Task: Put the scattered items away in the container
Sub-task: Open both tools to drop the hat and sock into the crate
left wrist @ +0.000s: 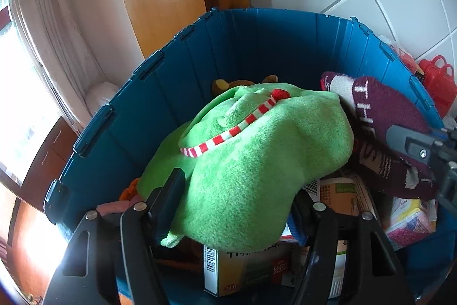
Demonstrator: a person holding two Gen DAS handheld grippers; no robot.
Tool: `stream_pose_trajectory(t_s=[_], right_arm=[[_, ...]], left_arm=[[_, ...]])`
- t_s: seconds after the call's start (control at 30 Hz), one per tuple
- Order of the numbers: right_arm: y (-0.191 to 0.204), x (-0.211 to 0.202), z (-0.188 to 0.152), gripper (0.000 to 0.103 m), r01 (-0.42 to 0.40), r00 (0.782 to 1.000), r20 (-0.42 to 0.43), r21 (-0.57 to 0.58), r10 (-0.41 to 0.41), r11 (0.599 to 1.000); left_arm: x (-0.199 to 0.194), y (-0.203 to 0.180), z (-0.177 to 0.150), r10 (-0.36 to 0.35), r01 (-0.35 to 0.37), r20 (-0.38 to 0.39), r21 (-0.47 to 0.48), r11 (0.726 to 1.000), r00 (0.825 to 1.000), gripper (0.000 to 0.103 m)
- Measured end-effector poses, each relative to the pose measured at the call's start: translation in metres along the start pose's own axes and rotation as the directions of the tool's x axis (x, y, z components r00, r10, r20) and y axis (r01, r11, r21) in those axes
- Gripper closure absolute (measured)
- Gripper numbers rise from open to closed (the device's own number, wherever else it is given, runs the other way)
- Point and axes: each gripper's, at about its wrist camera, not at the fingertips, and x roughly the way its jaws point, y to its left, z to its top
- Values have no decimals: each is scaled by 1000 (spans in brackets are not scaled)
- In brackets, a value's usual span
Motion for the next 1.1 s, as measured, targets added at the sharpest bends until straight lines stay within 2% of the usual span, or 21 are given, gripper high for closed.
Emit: stream_pose_trajectory(t_s=[0.17, 0.23, 0.3, 0.37, 0.4, 0.43, 0.47, 0.53, 0.7, 0.8, 1.1], right_arm=[[-6, 6, -2, 90, 16, 999, -37, 25, -15, 1000], [-5, 3, -3, 77, 35, 999, -36, 22, -34, 999], [-5, 0, -4, 71, 37, 999, -31, 20, -37, 999], [-5, -5, -5, 65, 45, 999, -21, 16, -45, 999], [-4, -9, -6, 56, 45, 999, -15, 14, -45, 999], [-3, -12, -7, 41, 43, 999, -8, 8, -43, 999], [-1, -17, -8, 33, 43, 999, 3, 0, -43, 999], [1, -26, -10, 11, 62, 998, 31, -16, -61, 998], [-5, -48, -17, 0, 73, 995, 71, 4, -73, 997], [-12, -62, -22, 0, 60, 994, 92, 22, -62, 998], [-38, -105, -52, 0, 85, 981, 169, 62, -94, 994]], left_arm=[[-3, -1, 0, 3, -3, 7, -6, 1000, 1000, 33], [-5, 1, 1, 4, -4, 9, -24, 1000, 1000, 28], [-10, 3, 0, 3, -2, 17, -38, 999, 1000, 21], [-16, 5, -1, -2, 3, 31, -42, 999, 1000, 21], [-19, 5, -3, -5, 7, 37, -43, 999, 999, 21], [-22, 5, -4, -11, 13, 43, -45, 999, 999, 21], [-26, 6, -6, -17, 19, 50, -47, 999, 999, 20], [-33, 6, -9, -28, 31, 64, -47, 998, 998, 20], [-49, 10, -15, -38, 44, 111, -54, 998, 993, 12], [-59, 11, -21, -38, 45, 146, -50, 998, 989, 3], [-73, -1, -31, -77, 83, 171, -29, 996, 982, 2]])
